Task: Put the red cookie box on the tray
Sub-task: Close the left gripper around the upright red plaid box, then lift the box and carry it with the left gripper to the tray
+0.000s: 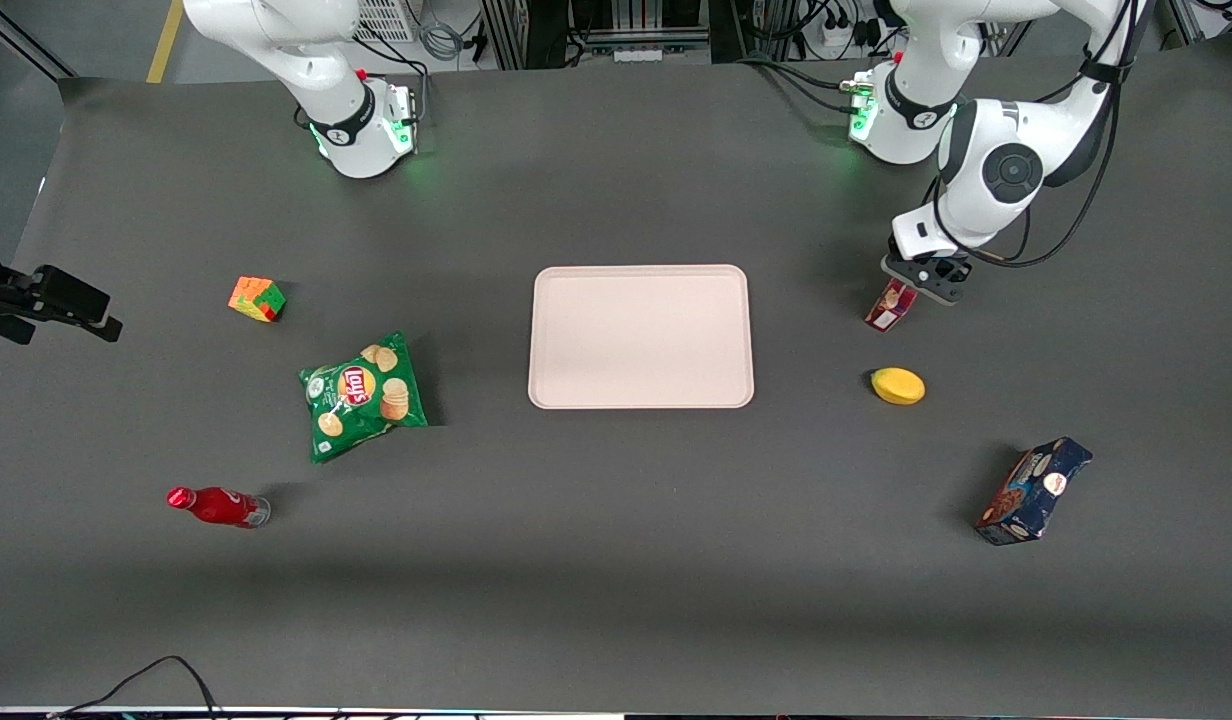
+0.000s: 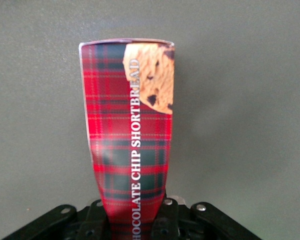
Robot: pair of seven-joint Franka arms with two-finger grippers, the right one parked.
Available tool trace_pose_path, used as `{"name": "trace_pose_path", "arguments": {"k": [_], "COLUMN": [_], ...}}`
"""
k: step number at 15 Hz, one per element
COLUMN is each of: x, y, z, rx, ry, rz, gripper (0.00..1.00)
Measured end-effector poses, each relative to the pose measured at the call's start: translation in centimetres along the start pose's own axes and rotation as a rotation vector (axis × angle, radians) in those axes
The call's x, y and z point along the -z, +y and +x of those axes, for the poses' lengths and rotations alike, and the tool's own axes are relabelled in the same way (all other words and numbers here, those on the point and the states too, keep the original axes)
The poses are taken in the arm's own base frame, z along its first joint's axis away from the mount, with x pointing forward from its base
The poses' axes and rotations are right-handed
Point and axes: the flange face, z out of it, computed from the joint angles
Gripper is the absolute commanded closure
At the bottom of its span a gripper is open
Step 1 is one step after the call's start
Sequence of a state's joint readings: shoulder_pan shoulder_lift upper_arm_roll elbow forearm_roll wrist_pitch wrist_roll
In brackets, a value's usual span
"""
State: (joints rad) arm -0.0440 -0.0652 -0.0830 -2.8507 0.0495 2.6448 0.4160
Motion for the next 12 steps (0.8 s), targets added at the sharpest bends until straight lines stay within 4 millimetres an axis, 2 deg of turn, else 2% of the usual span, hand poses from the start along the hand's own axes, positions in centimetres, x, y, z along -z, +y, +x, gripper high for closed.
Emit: {"name": "trace_pose_path", "arguments": {"k": [4, 6, 8, 10, 12], "x": [0.5, 1.9, 5.1, 9.7, 14.9], "y": [-0.5, -1.2, -2.2, -3.1, -2.8], "z": [0.4, 1.4, 3.0, 5.2, 7.7], "rx": [0.007, 0.02, 0.043, 0.075, 0.116], "ry": [-0.027, -0.06, -0.086, -0.087, -0.054], "rz": [-0.011, -0.025, -0.029, -0.029, -0.055], "gripper": [0.98, 0.97, 0.96, 0.96, 0.96]}}
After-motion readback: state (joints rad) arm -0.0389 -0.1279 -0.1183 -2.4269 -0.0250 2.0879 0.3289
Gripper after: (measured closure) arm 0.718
